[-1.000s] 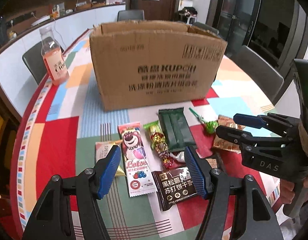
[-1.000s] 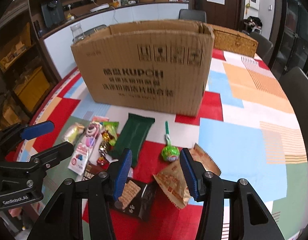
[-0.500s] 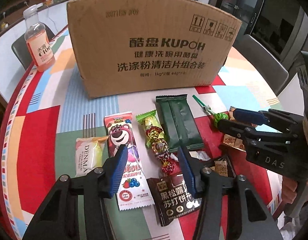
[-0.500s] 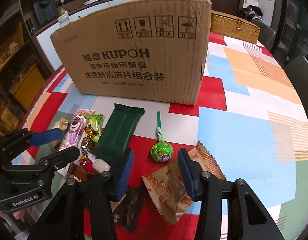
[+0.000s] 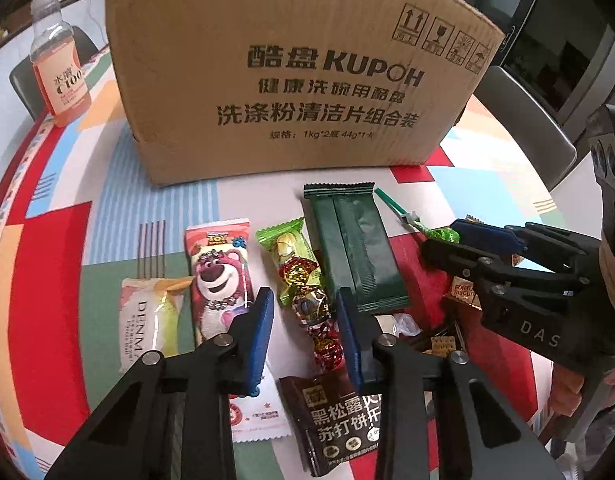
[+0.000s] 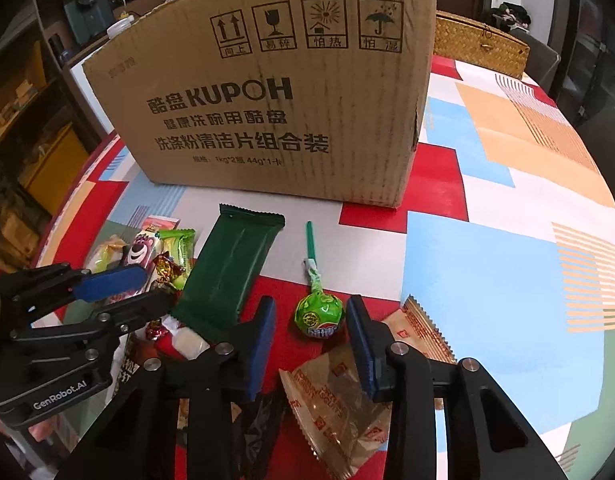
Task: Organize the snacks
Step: 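Lower the left tool to the red-wrapped candy and close on it, then lift the candy with the left tool while the right tool grasps another green lollipop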
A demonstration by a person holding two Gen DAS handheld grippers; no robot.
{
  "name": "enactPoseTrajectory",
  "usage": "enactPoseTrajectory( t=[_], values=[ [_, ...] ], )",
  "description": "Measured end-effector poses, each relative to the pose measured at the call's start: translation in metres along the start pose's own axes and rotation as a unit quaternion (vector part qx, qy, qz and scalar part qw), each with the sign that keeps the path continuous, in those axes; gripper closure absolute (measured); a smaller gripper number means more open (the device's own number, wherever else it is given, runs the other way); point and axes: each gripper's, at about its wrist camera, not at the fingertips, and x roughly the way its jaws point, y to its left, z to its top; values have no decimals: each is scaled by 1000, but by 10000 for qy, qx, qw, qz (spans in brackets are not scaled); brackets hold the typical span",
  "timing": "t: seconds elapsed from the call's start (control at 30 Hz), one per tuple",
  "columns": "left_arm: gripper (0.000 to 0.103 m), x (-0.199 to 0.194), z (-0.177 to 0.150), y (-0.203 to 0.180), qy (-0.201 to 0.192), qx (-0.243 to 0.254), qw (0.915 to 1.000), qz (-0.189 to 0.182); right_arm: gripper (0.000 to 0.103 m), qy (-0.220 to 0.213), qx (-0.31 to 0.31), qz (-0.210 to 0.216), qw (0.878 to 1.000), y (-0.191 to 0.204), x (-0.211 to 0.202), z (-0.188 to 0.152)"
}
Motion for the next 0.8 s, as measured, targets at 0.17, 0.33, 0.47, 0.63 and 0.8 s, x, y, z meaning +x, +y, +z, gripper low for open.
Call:
enactPoseTrajectory(
  t=[0.17, 0.33, 0.47, 0.63, 0.8],
  values=[
    [79, 7, 1, 1, 63, -70, 9999, -61, 70, 97, 34, 52, 9999, -1, 8, 2],
    [83, 8, 3, 1, 52, -88, 9999, -76, 75, 151, 5, -28, 9999, 1, 14, 0],
    [83, 2, 2, 1, -22, -95, 9999, -96, 75, 148, 45, -19, 9999, 3, 12, -3],
    [83, -12, 1, -2, -200, -55, 9998, -58, 75, 5, 4, -48, 10000, 10, 1, -2],
    [83, -33, -1, -5, -436, -35, 9990, -49, 75, -237, -29, -64, 9997, 17, -18, 0]
  ],
)
